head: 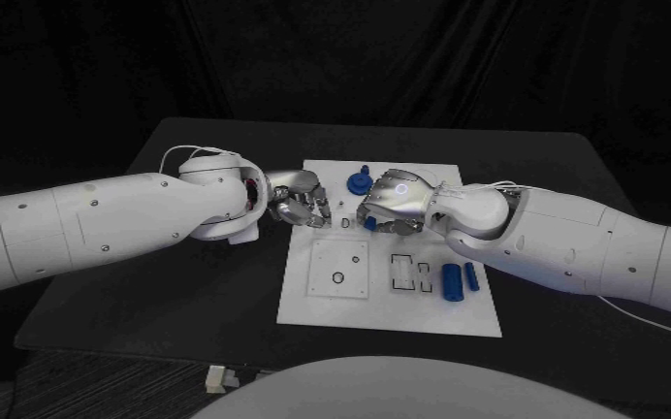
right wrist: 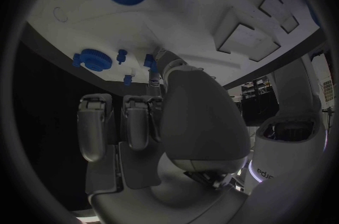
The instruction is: Assemble the parts on the task board
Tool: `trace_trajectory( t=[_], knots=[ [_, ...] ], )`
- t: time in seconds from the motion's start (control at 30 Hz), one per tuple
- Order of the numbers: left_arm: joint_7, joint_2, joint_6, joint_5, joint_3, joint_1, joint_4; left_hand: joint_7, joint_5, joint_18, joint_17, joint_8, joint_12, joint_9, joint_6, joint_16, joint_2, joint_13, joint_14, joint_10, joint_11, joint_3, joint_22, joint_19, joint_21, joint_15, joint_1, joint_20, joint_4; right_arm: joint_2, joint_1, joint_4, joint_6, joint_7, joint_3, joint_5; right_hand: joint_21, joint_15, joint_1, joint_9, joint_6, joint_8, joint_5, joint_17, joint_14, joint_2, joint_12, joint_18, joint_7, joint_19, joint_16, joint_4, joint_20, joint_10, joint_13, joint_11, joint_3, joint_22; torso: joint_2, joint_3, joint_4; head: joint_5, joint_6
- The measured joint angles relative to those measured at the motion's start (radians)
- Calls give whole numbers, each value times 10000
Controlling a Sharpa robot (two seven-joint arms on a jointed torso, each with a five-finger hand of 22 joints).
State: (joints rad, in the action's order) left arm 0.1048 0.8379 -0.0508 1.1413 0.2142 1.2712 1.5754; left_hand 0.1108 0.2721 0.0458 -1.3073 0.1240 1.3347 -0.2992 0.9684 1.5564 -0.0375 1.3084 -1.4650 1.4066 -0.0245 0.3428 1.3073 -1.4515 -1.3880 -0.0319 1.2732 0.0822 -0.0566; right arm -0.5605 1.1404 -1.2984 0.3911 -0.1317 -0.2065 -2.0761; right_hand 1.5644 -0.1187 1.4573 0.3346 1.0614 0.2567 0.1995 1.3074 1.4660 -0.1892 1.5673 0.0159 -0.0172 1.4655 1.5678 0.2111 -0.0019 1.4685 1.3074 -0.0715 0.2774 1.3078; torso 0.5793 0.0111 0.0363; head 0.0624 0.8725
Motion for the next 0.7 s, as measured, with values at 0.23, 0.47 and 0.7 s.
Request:
trace_trajectory(
  t=[0.23, 0.47, 0.7],
  knots=[
    [15, 2, -29, 0, 0, -14, -34, 0, 0, -1, 0, 0, 0, 0, 0, 0, 0, 0, 0, 0, 0, 0, 0, 0, 36, 0, 0, 0, 0, -314, 2, -162, 67, -13, 2, 1913, 0, -56, 35, 0, -16, 17, -262, 0, 13, 92, 0, -1, 18, 0, 0, -17, -66, 0, 0, 0, 49, -1, -5, -1, -3, 13, 0],
    [26, -39, -67, 1, 0, -29, -81, 0, 0, -1, 0, 0, 1, 0, 0, 0, 0, 0, 0, 0, 0, 0, 0, 0, 36, 0, 0, 0, 0, -339, 8, 115, -615, -252, 4, 5415, 0, -66, 208, 0, -205, -101, -142, 0, 7, 360, 0, -1, 207, -4, 0, -115, -70, 0, 0, 1, 54, -2, -10, -1, -8, -25, 0],
    [37, -59, -103, 1, 0, -34, -102, 0, 1, 0, 0, 0, 1, -1, 0, 0, 0, 0, 0, 0, 0, 55, 0, 0, 36, 0, 0, 0, -1, -122, 9, 673, -1491, -473, 3, 8280, 0, -66, 242, 0, -318, -295, -241, 0, 7, 613, 0, 0, 320, -4, 0, -266, -70, -39, 0, 38, -164, -3, -7, 0, -10, 3, 0]
  ],
)
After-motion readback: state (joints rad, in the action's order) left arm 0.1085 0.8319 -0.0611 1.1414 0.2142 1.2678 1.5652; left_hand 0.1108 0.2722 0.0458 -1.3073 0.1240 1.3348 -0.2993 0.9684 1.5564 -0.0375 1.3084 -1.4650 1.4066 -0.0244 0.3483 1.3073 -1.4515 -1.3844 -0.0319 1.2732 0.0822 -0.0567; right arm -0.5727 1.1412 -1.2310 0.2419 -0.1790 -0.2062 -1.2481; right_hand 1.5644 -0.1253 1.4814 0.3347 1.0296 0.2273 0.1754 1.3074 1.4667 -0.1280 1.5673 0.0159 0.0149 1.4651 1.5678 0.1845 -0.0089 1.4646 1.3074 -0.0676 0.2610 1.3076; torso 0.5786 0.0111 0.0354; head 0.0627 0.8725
